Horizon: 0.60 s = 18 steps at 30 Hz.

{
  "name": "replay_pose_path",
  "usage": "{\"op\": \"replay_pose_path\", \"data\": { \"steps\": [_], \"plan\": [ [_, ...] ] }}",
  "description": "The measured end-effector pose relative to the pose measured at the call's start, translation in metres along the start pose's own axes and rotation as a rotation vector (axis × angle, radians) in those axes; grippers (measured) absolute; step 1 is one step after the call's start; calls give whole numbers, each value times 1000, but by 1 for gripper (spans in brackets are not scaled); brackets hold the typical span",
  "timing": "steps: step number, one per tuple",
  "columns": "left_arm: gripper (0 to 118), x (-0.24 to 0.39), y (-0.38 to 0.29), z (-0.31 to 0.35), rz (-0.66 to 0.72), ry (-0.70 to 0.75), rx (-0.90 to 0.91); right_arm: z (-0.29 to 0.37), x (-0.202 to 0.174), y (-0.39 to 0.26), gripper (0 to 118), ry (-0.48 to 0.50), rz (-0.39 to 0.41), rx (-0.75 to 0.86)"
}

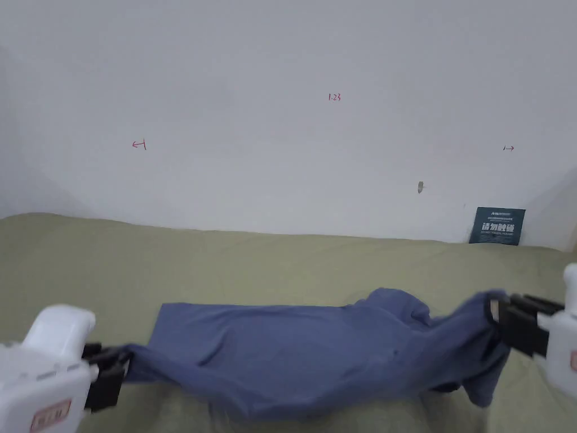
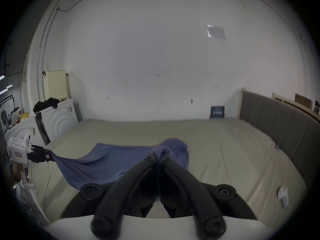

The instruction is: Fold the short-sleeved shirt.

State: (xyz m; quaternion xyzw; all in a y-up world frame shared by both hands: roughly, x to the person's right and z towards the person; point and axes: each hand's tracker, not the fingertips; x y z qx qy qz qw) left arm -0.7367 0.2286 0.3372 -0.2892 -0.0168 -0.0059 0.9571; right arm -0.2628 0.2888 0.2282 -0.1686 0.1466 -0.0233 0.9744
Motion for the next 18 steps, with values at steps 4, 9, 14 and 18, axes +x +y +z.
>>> {"op": "replay_pose_path", "data": {
  "steps": [4, 9, 14, 18],
  "plan": [
    [13, 3, -48, 20, 37, -31, -30, 41, 2, -42, 4, 3, -23, -26],
    [13, 4, -90, 36, 34, -59, -69, 71, 10, -85, 4, 40, -7, -71],
    [13, -11, -116, 44, 28, -54, -108, 78, 28, -120, 4, 37, -57, -153],
    [13, -19, -126, 43, 77, -14, -125, 71, 40, -148, 5, -26, -79, -238]
  ]
}}
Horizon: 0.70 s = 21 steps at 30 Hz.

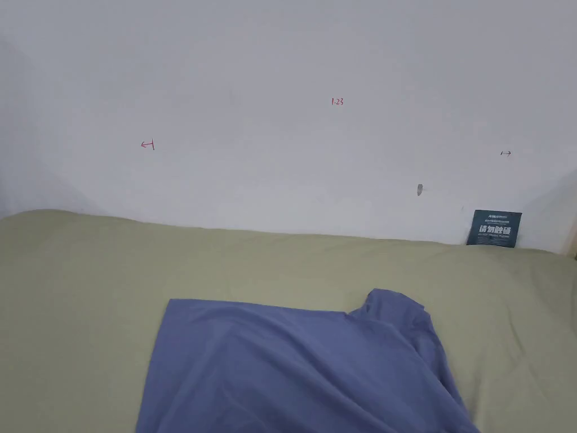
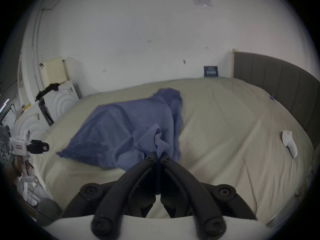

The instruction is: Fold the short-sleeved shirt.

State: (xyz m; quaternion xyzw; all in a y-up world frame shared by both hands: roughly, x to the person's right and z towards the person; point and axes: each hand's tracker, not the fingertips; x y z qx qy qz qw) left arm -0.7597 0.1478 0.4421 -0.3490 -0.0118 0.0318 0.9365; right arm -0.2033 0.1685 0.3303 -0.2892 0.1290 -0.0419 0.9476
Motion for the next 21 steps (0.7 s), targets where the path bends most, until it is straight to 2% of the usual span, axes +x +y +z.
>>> {"op": "replay_pose_path", "data": {
  "steps": [3, 4, 6, 7, 8, 9, 10, 11, 15, 16, 17, 18, 19, 20, 21],
  "plan": [
    [13, 5, -4, 2, 18, 7, 2, -8, 9, -10, 8, -47, -5, -34],
    [13, 7, -5, 3, 30, 6, 8, -8, 11, -11, 28, -66, -35, -57],
    [13, 17, -5, 10, 70, 55, 49, 1, 12, -9, 91, -151, -62, -61],
    [17, 22, -3, 14, 85, 77, 66, 7, 9, -6, 114, -177, -77, -66],
    [28, 28, 0, 20, 105, 79, 85, 20, 4, -5, 116, -170, -85, -2],
    [48, 34, 4, 25, 126, 87, 105, 33, -2, -1, 115, -161, -77, 47],
    [77, 39, 7, 30, 141, 90, 114, 44, -9, 2, 115, -182, -61, 54],
    [86, 47, 12, 35, 137, 84, 115, 55, -20, 6, 115, -204, -49, 78],
    [85, 94, 20, 56, 71, 159, 166, 89, -62, 2, 112, -237, 13, 119],
    [83, 105, 18, 63, 77, 158, 163, 94, -72, -1, 100, -245, 22, 109],
    [78, 120, 12, 71, 77, 170, 173, 102, -83, -7, 83, -239, 27, 109],
    [65, 132, 4, 80, 79, 189, 185, 108, -91, -16, 61, -218, 43, 111],
    [33, 141, -3, 88, 86, 188, 188, 113, -100, -23, 31, -208, 68, 93],
    [8, 150, -14, 98, 103, 170, 182, 118, -111, -31, 13, -205, 101, 77],
    [2, 156, -27, 107, 112, 150, 175, 124, -120, -44, 8, -205, 129, 71]
  ]
}}
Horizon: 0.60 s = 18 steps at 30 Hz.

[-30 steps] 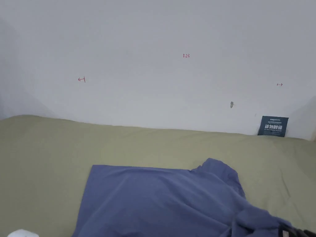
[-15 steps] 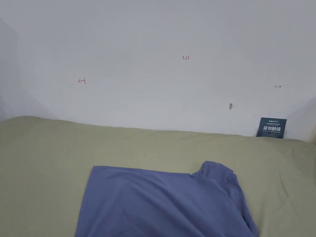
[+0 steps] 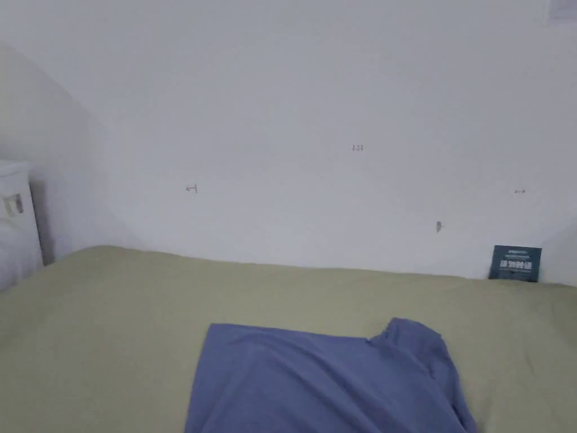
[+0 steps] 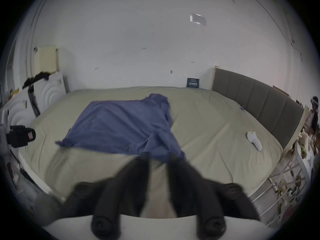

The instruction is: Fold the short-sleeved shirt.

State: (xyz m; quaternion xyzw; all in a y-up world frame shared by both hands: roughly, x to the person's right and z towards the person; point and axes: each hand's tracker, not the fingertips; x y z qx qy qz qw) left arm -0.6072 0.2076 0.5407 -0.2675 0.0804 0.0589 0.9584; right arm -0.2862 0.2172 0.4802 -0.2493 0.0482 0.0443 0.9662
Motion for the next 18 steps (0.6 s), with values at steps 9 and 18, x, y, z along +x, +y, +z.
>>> {"op": "replay_pose_path", "data": {
  "steps": [9, 18],
  "plan": [
    [0, 17, -57, 59, -63, -35, -56, 20, -52, -41, 1, 159, 0, -82],
    [0, 3, -37, 66, -12, -39, 9, 18, -41, -25, 1, 156, -8, -39]
  ]
}}
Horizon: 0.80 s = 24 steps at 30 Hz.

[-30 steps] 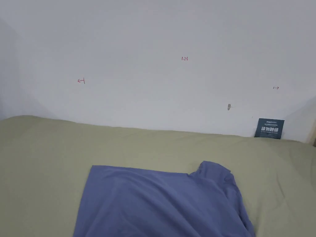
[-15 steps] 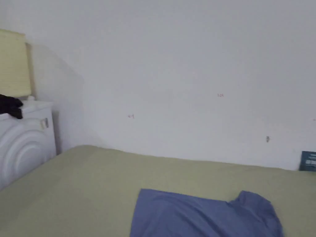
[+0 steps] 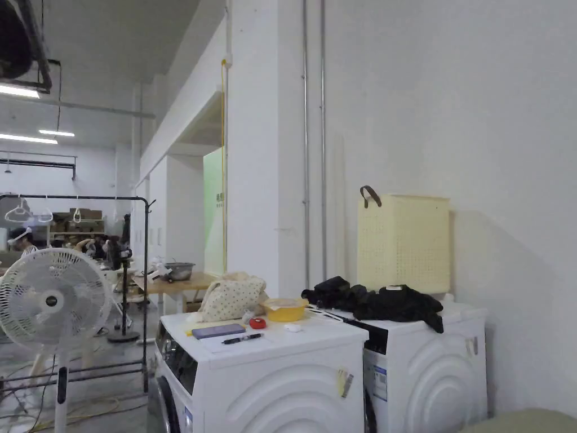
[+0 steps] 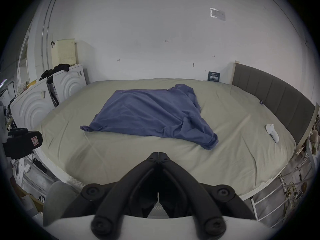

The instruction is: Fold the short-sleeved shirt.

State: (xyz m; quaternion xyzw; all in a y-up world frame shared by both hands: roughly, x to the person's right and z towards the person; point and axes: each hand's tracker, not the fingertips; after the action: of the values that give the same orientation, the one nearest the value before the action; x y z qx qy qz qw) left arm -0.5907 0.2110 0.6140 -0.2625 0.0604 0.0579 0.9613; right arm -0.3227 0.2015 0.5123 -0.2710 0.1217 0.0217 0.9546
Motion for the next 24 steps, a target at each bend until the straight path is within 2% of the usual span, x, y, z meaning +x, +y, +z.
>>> {"op": "replay_pose_path", "data": {
  "steps": [4, 8, 15, 18, 22, 24],
  "plan": [
    [0, -6, 10, -16, -17, 4, 2, -6, 11, 5, 1, -17, -12, 16],
    [0, -18, 23, -31, 42, -7, 17, -3, 24, 11, 1, -49, -32, 40],
    [0, -28, 46, -53, 46, 9, 35, 1, 46, 24, 1, -115, -51, 68],
    [0, -29, 50, -55, 49, 21, 39, 0, 50, 28, 1, -130, -41, 89],
    [0, -27, 48, -62, 47, 30, 15, -7, 52, 33, 1, -129, -34, 79],
    [0, -29, 48, -74, 40, -7, -53, -12, 51, 35, 1, -121, -35, 64]
  ]
}}
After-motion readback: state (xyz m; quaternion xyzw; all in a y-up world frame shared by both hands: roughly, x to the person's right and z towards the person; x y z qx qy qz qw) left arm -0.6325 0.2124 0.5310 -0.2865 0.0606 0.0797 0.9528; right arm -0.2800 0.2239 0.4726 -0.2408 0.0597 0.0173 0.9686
